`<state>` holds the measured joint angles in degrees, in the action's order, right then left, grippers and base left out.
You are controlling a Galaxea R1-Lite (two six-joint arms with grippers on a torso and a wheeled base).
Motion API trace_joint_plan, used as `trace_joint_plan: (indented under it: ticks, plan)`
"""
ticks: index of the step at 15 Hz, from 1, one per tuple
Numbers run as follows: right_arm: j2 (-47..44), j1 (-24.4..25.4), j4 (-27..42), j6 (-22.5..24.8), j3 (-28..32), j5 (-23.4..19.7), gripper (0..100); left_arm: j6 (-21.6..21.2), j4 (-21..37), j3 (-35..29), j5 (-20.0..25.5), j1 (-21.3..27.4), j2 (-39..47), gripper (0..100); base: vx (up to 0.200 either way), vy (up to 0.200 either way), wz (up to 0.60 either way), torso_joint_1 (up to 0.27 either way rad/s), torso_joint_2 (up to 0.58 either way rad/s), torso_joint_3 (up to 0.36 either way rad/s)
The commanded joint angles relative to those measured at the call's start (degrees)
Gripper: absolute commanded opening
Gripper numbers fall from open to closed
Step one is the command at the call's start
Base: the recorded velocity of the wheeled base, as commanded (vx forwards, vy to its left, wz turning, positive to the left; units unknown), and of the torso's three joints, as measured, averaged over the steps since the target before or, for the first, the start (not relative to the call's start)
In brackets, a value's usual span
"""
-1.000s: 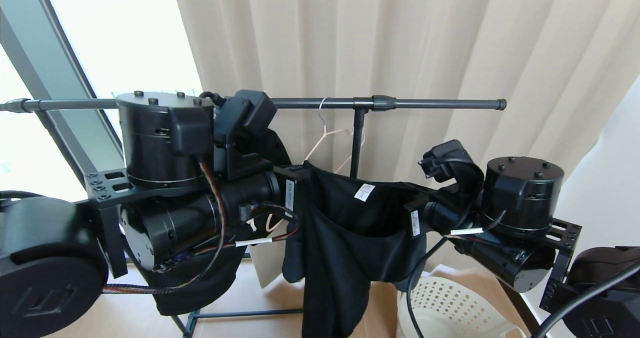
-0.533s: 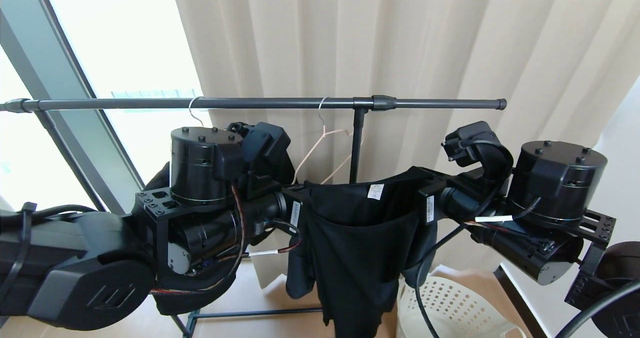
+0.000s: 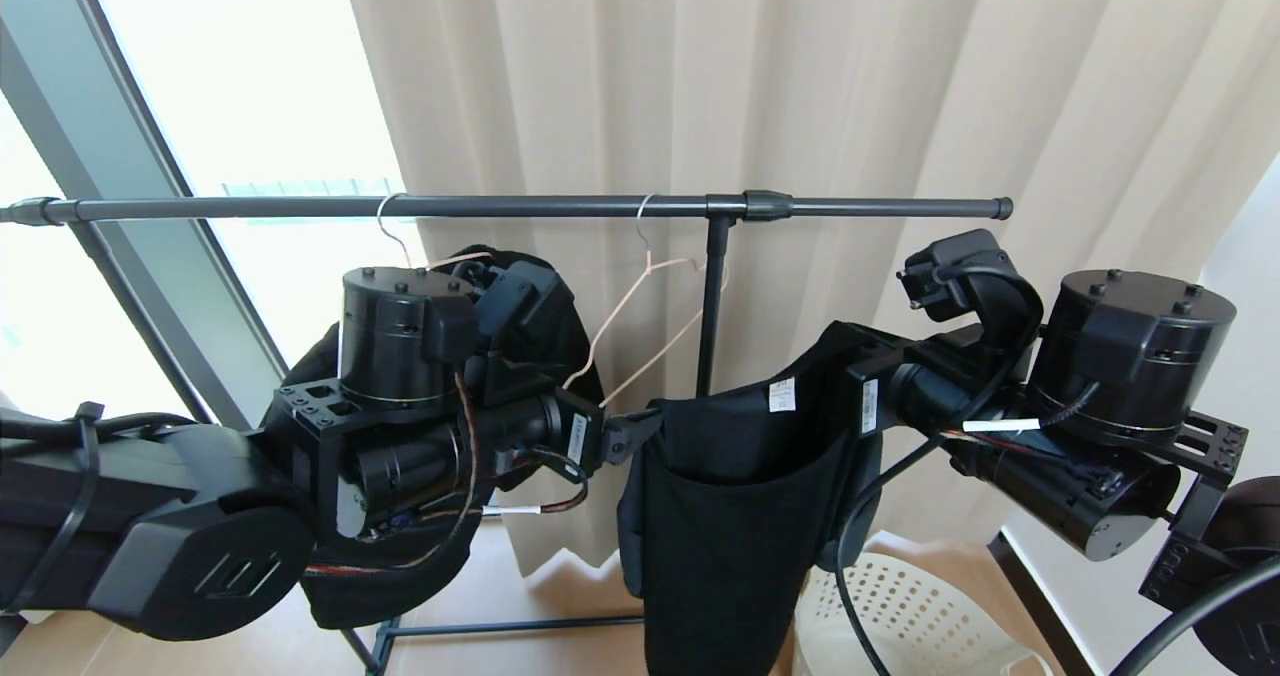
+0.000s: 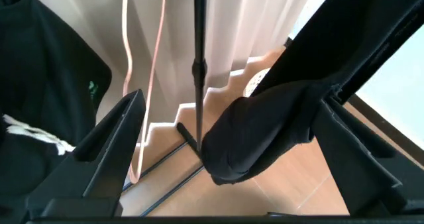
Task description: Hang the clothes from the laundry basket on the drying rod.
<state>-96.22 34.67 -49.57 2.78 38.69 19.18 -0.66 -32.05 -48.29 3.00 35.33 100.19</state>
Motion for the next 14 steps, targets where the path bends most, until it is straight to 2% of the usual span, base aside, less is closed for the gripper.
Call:
trace_joint_plan:
  ticks: [1,6,7,9,11,14]
  plan:
    - [0.2,0.0,0.0,-0.1,0.0,0.0,0,0.0,0.1,0.7,6.0,-3.6,-2.0,100,0.0,0.0,0.0,0.0,0.0,0.0]
    - [-0.2,-0.7,0.0,-0.1,0.3,0.0,0,0.7,0.1,2.1,27.5,-12.5,-5.3,100,0.0,0.0,0.0,0.0,0.0,0.0]
    - [0.0,-0.7,0.0,-0.1,0.2,0.0,0,1.0,0.1,2.1,28.6,-13.3,-5.3,100,0.0,0.0,0.0,0.0,0.0,0.0]
    - [-0.2,-0.7,0.0,-0.1,0.2,0.0,0,1.1,0.1,1.2,28.4,-13.9,-5.0,100,0.0,0.0,0.0,0.0,0.0,0.0]
    - [-0.2,-0.7,0.0,-0.1,0.1,0.0,0,0.8,0.2,0.7,26.1,-13.5,-4.5,100,0.0,0.0,0.0,0.0,0.0,0.0]
    - [-0.5,-0.7,0.1,-0.1,0.1,0.0,0,0.7,0.4,-3.0,16.9,-10.5,0.5,100,0.0,0.0,0.0,0.0,0.0,0.0]
